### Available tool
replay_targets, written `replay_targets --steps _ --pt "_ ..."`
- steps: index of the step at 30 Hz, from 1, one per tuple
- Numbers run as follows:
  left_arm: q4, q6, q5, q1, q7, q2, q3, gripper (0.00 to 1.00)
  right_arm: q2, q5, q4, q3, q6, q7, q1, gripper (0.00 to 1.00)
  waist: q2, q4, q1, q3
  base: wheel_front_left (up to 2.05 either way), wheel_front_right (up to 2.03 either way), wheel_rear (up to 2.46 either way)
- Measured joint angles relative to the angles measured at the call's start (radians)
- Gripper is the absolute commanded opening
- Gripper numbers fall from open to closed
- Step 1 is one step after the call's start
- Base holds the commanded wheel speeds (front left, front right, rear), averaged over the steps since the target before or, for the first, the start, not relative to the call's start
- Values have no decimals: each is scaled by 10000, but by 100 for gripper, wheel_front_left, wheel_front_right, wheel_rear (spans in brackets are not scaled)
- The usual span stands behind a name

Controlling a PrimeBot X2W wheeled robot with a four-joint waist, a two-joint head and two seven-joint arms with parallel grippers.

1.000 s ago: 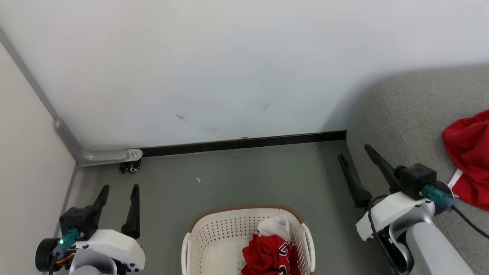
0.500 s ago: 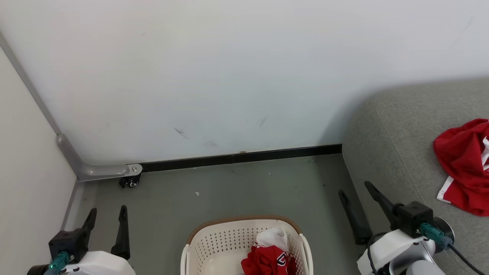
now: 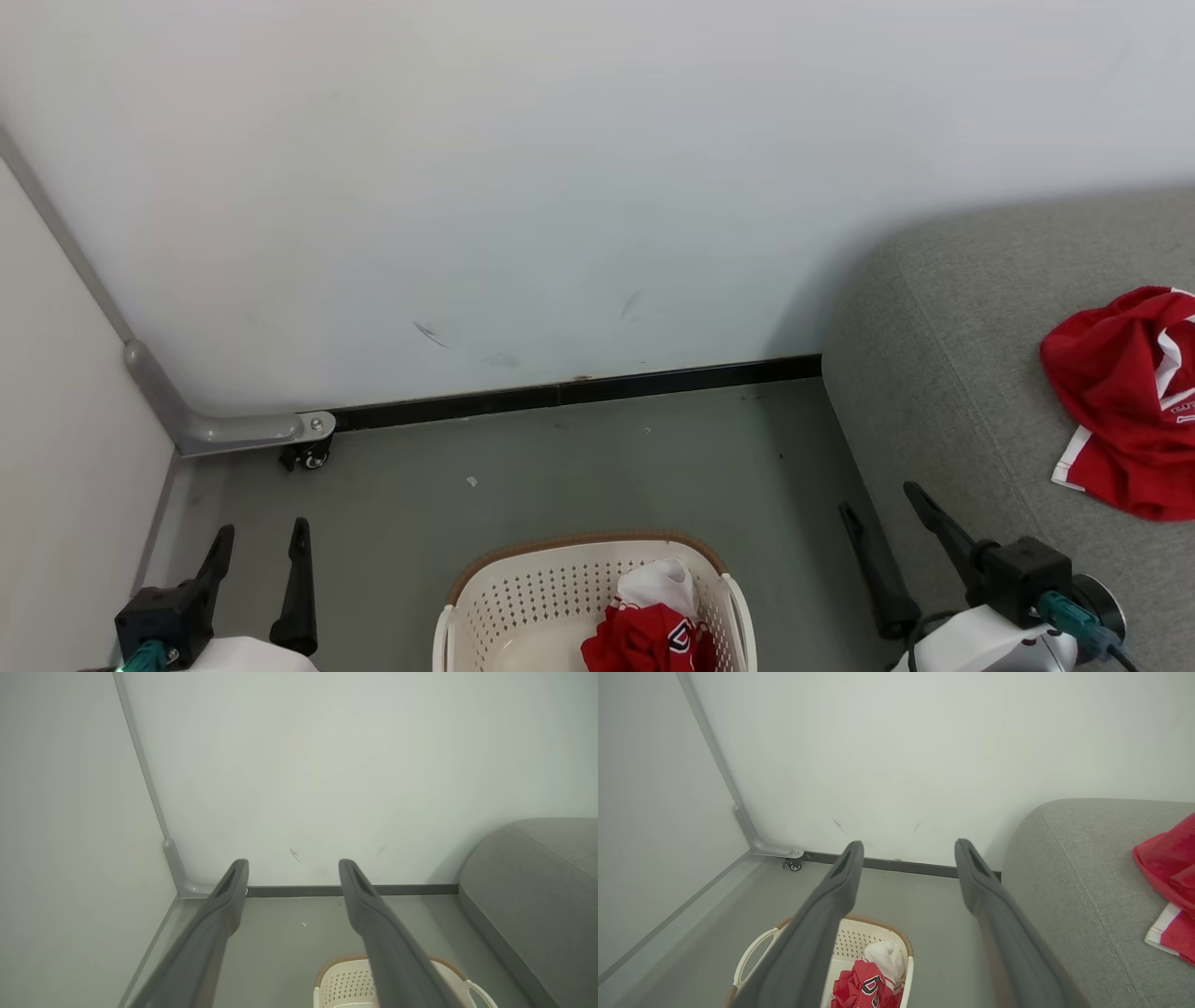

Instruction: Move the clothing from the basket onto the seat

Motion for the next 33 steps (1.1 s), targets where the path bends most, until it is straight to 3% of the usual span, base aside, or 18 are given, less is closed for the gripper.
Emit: replay_targets --steps 33 --pt "-654 105 192 516 0 119 0 100 6 364 -849 205 -2 0 565 100 0 45 0 74 0 0 0"
